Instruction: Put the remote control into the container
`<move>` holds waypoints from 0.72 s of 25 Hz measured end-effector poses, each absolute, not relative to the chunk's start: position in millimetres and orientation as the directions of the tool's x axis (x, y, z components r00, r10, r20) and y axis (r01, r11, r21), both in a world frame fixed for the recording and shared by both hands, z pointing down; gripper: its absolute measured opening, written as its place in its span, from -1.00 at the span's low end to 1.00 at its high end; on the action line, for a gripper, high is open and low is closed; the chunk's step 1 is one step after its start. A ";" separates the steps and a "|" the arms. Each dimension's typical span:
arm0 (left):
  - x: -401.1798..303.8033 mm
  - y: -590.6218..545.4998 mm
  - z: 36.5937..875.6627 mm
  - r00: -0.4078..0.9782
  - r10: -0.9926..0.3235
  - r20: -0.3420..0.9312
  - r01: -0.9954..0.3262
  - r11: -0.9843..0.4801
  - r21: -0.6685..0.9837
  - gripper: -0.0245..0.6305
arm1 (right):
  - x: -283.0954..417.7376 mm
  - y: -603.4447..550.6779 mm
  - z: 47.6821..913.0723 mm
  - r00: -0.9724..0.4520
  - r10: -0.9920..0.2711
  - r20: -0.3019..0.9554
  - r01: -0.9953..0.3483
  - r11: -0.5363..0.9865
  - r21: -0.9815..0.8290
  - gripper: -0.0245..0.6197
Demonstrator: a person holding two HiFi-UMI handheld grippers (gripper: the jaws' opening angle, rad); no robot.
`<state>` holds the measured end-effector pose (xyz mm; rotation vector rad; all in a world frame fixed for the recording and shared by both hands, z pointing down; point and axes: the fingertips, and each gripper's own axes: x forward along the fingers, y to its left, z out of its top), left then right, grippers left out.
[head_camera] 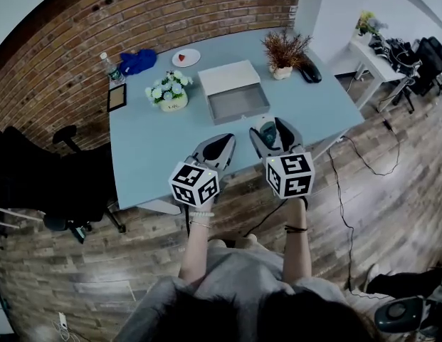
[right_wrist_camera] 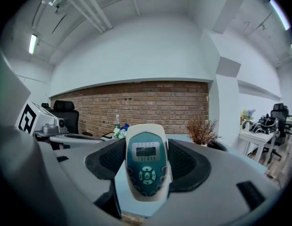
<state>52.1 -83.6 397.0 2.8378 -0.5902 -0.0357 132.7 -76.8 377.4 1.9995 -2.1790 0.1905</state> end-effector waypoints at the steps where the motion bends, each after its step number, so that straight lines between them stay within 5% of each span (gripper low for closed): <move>1: 54.9 -82.6 397.7 0.914 -0.406 0.024 -0.399 -0.884 0.242 -0.92 | 136.1 -76.1 378.6 -0.089 -0.972 0.218 -0.995 0.097 0.026 -0.04; 18: 76.4 -124.5 423.8 0.882 -0.464 0.080 -0.468 -0.843 0.265 -0.92 | 156.5 -132.2 402.3 -0.178 -0.948 0.264 -0.981 0.191 0.026 -0.04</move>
